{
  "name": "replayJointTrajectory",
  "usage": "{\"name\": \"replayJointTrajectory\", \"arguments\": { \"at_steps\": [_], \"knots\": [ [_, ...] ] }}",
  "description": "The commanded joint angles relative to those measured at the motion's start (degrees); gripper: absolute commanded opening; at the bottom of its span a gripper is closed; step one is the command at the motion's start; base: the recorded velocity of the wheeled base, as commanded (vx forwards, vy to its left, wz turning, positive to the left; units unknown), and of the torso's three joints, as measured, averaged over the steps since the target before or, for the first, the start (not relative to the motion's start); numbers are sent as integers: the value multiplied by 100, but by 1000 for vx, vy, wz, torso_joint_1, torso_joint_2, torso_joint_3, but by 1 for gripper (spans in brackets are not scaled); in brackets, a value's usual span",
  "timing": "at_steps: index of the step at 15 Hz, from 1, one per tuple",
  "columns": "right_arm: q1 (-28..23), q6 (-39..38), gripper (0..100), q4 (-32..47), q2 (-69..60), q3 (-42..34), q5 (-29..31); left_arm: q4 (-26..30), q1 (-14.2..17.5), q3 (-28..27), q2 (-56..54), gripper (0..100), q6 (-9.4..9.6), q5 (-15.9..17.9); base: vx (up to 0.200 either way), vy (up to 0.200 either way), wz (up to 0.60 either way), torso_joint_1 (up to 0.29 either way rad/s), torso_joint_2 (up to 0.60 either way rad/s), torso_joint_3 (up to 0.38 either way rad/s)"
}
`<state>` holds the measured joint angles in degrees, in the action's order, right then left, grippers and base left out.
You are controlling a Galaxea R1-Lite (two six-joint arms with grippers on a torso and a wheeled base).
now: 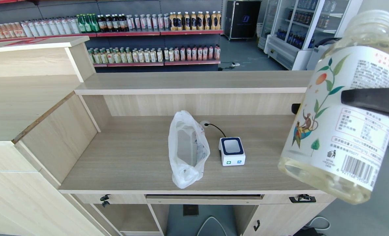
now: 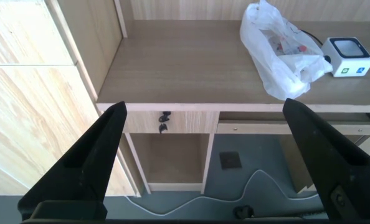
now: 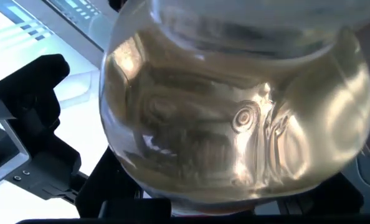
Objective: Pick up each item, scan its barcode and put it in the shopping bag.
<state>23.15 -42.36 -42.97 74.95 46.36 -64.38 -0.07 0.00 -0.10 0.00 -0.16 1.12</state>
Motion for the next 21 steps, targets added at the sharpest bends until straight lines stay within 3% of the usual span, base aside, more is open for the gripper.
{"name": "replayJointTrajectory", "arguments": {
  "at_steps": [1, 18, 19, 21],
  "knots": [
    [14, 0, 0, -1, -50, -13, -13, -1, 0, 1, 9, 100, -2, 2, 0, 0, 0, 0, 0, 0],
    [-30, 44, 0, -9, -270, -277, 31, -1, 0, 1, 9, 100, -2, 2, 0, 0, 0, 0, 0, 0],
    [-39, 141, 0, -27, -270, -321, 83, -1, 0, 1, 9, 100, -2, 2, 0, 0, 0, 0, 0, 0],
    [-346, 1037, 0, -18, -68, -514, 540, -1, 0, 1, 9, 100, -2, 2, 0, 0, 0, 0, 0, 0]
  ]
}}
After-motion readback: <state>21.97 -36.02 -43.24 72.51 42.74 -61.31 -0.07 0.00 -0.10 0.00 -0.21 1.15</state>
